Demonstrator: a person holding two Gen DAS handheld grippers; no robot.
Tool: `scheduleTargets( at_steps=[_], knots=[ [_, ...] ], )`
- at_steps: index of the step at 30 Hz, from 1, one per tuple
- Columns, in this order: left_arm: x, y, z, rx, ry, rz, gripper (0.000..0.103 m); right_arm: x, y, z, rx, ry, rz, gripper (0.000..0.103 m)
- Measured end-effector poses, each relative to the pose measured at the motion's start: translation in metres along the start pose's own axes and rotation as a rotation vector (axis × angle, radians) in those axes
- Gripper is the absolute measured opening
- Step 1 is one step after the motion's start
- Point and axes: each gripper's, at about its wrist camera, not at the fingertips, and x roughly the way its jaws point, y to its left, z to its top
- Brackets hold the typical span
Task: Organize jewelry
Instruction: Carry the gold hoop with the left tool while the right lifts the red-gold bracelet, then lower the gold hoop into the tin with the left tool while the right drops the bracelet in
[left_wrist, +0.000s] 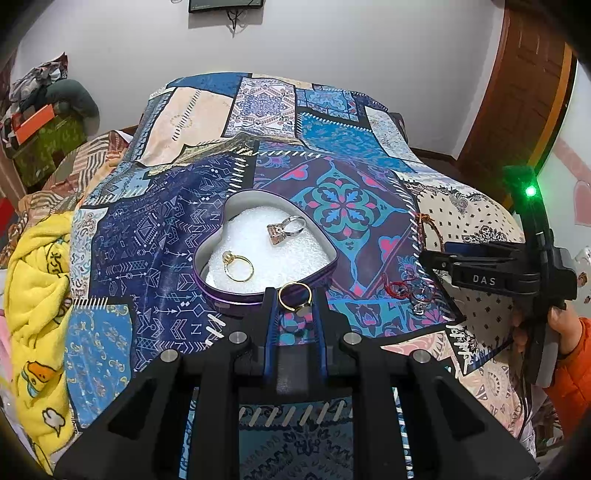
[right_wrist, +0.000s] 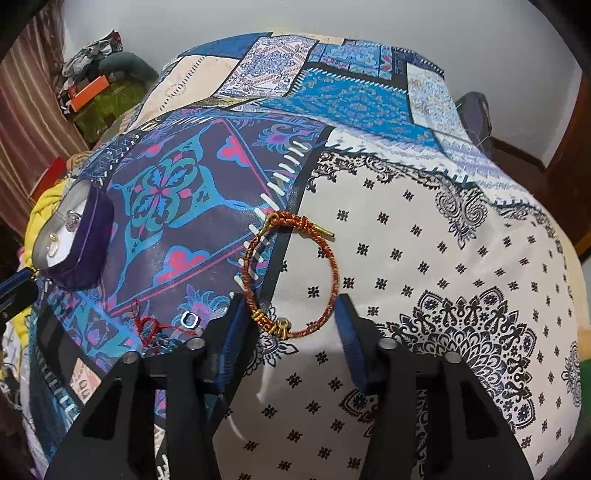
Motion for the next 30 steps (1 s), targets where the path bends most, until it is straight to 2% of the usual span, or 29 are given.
scheduleTargets(
  at_steps=[1,4,11,17,22,30],
  knots=[
    [0.000,-0.001,0.000,0.001,0.000,-0.001,0.017,-0.001,-0.001,0.000,0.005,-0.003,0.004,0.015],
    [0.000,-0.003,-0.002,0.006,0.000,-0.003,0.017,-0.001,-0.004,-0.001,0.022,-0.007,0.018,0.010],
    [-0.007,-0.002,-0.001,0.008,-0.012,-0.001,0.017,-0.011,-0.002,-0.003,0.037,-0.024,0.036,0.006],
    [-0.017,0.006,0.002,-0.007,-0.032,0.011,0.017,-0.037,0.010,0.008,0.015,-0.096,0.054,0.006],
    [-0.024,0.012,0.003,-0.022,-0.049,0.017,0.017,-0.054,0.018,0.012,-0.010,-0.153,0.036,0.006],
    [-0.031,0.017,0.004,-0.024,-0.063,0.020,0.017,-0.077,0.033,0.021,-0.046,-0.206,0.083,0.006]
  ],
)
